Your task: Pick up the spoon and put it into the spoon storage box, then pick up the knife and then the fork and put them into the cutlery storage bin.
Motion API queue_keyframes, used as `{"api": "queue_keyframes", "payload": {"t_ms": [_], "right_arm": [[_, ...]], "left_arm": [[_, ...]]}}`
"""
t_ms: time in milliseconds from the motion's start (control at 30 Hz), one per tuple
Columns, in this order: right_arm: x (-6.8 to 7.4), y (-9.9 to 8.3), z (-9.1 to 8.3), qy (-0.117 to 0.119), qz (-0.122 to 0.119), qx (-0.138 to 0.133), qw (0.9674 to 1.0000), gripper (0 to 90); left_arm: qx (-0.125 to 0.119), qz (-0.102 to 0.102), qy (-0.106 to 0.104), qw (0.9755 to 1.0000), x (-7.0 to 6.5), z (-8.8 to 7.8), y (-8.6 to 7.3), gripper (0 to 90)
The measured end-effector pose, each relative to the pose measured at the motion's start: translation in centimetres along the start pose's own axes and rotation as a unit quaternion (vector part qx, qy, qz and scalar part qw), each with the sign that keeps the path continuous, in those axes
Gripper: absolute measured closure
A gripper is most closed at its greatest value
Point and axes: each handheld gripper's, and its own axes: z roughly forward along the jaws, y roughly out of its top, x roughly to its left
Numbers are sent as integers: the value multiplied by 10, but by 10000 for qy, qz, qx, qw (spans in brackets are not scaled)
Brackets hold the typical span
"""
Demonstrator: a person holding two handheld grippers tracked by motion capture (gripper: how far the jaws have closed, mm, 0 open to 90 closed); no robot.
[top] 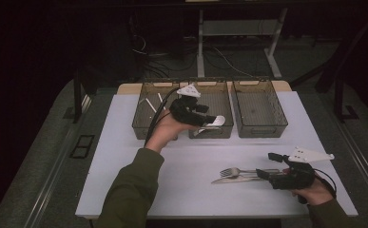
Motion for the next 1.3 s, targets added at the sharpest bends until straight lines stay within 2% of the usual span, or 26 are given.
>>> {"api": "queue_keyframes", "payload": {"t_ms": [200,400,567,700,833,900,933,1033,1200,1300], "right_arm": [[-1,1,0,21,-21,-11,10000,184],[-1,3,-2,7,-45,20,10000,184],[-4,8,-5,170,-72,249,9995,183],[-8,10,-5,173,-144,486,9986,193],[-13,12,-6,249,-69,650,9975,267],[-16,12,-6,206,-34,711,9972,352],[-18,13,-7,264,-24,749,9968,391],[-23,12,-7,203,19,874,9960,457],[-28,9,-9,115,-75,1011,9948,683],[-34,7,-11,37,-63,1188,9929,822]], "left_arm": [[-57,47,6,10000,-15,-11,-11,380],[-119,54,-7,9999,-27,-23,-32,328],[-167,-77,73,9998,-35,-35,-54,266],[-185,-170,180,9995,-39,-44,-73,234],[-211,-226,296,9991,-43,-53,-88,186],[-209,-230,345,9989,-46,-57,-96,167],[-194,-257,388,9987,-48,-59,-100,153],[-153,-263,493,9983,-52,-66,-113,132],[-76,-303,567,9979,-58,-75,-135,87],[-69,-362,578,9976,-60,-80,-146,45]]}}
